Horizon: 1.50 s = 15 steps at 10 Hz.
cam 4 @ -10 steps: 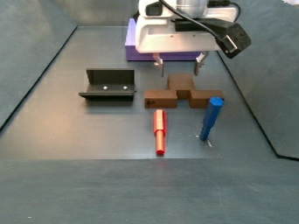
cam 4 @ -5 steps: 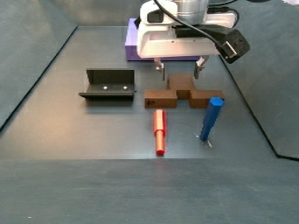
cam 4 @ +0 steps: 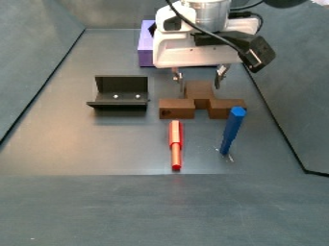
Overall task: Pick up the brown object. Move up. Place the brown object on the fixture. Regrasp the brown object. Move to above the board. Insert the brown object.
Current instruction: Pick up the brown object.
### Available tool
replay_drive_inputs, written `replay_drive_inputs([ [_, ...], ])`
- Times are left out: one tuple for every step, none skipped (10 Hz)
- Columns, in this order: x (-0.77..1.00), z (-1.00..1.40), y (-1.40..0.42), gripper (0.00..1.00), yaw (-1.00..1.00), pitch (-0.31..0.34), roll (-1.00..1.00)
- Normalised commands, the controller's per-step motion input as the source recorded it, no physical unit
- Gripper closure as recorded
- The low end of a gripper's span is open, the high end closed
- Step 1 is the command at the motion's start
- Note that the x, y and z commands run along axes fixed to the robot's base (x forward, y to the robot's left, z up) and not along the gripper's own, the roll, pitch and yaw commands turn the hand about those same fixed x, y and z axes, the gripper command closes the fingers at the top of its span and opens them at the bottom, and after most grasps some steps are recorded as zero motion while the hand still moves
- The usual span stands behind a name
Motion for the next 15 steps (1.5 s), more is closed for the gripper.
replay_drive_inputs([
  [-0.02, -0.2, 0.0, 0.0, 0.0, -0.02, 0.0],
  [0.0, -0.09, 0.0, 0.0, 0.0, 0.0, 0.0],
  [0.0, 0.0, 0.0, 0.0, 0.0, 0.0, 0.0],
  [0.0, 0.0, 0.0, 1.0, 0.0, 0.0, 0.0],
  [0.0, 0.0, 0.0, 1.0, 0.0, 0.0, 0.0],
  [0.0, 0.0, 0.0, 1.0, 0.0, 0.0, 0.0],
  [0.0, 0.0, 0.0, 1.0, 0.0, 0.0, 0.0],
  [0.0, 0.0, 0.0, 1.0, 0.0, 0.0, 0.0],
  [0.0, 0.0, 0.0, 1.0, 0.0, 0.0, 0.0],
  [0.0, 0.0, 0.0, 1.0, 0.0, 0.0, 0.0],
  [0.0, 0.0, 0.0, 1.0, 0.0, 0.0, 0.0],
  [0.0, 0.0, 0.0, 1.0, 0.0, 0.0, 0.0],
  [0.0, 0.0, 0.0, 1.0, 0.0, 0.0, 0.0],
  [0.0, 0.0, 0.0, 1.0, 0.0, 0.0, 0.0],
  [0.0, 0.0, 0.0, 1.0, 0.0, 0.0, 0.0],
])
